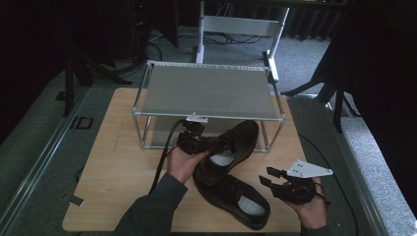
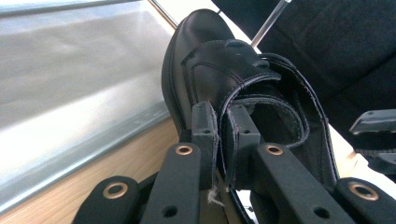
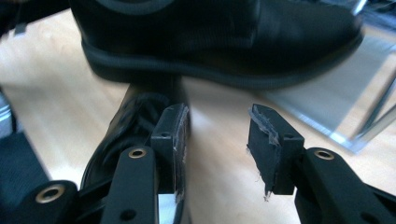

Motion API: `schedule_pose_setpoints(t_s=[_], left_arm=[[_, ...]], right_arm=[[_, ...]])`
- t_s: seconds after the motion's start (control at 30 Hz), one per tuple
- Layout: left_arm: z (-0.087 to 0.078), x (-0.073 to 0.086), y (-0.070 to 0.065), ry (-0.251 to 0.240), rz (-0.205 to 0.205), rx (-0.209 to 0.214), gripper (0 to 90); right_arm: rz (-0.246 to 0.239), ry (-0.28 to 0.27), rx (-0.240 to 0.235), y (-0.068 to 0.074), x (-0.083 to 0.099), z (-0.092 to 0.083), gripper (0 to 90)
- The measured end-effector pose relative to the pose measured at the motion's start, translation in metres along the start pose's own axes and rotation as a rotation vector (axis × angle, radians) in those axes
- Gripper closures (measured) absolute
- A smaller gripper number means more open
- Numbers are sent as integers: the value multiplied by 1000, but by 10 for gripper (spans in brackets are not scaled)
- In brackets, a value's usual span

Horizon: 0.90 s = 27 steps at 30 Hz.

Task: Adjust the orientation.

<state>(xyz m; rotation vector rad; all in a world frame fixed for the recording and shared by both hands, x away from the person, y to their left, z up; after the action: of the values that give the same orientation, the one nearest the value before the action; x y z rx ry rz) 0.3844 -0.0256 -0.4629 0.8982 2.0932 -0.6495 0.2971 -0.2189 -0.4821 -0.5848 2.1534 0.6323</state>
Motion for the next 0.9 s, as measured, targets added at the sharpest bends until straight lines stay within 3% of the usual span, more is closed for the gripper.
schedule_pose_setpoints(t_s=[0.1,0.23,0.27,0.3,0.5,0.6,0.7,0.73,0.8,0.83,0.9], left_arm=[[12,-4,-7,-17,-24,-9,845],[17,-9,-13,-37,-28,-32,845],[19,-12,-17,-47,-22,-55,845],[19,-13,-18,-49,-20,-68,845],[19,-19,-18,-72,-32,-105,845],[22,-22,-22,-70,-17,-120,845],[24,-24,-24,-72,-15,-135,844],[26,-24,-24,-72,-14,-141,842],[29,-24,-23,-66,-21,-144,826],[29,-25,-23,-78,-22,-134,811],[24,-30,-25,-120,-30,-100,837]], right_arm=[[10,-40,15,-1,-17,-2,557],[35,-74,18,-1,-37,0,560],[38,-76,20,0,-43,2,558],[57,-72,19,3,-55,12,537],[152,-20,73,5,-67,46,407],[139,27,133,3,-67,62,350],[118,80,257,-8,-65,70,425],[125,90,257,-11,-65,72,465],[127,99,254,-14,-67,71,655],[116,97,264,-16,-68,70,737],[100,116,293,-22,-67,71,819]])
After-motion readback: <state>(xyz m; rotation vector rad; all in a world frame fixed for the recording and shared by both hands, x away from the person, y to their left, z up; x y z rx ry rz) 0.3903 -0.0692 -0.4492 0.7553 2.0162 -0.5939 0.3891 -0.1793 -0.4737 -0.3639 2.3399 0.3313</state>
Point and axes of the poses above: each handheld gripper's, and its own axes: z roughly forward along the jaws, x roughly out of its underside, y roughly to its left, the point moved 9 cm from there along z, roughly forward along the jaws, and after that the axes turned 15 degrees about z, right-handed, at the moved point
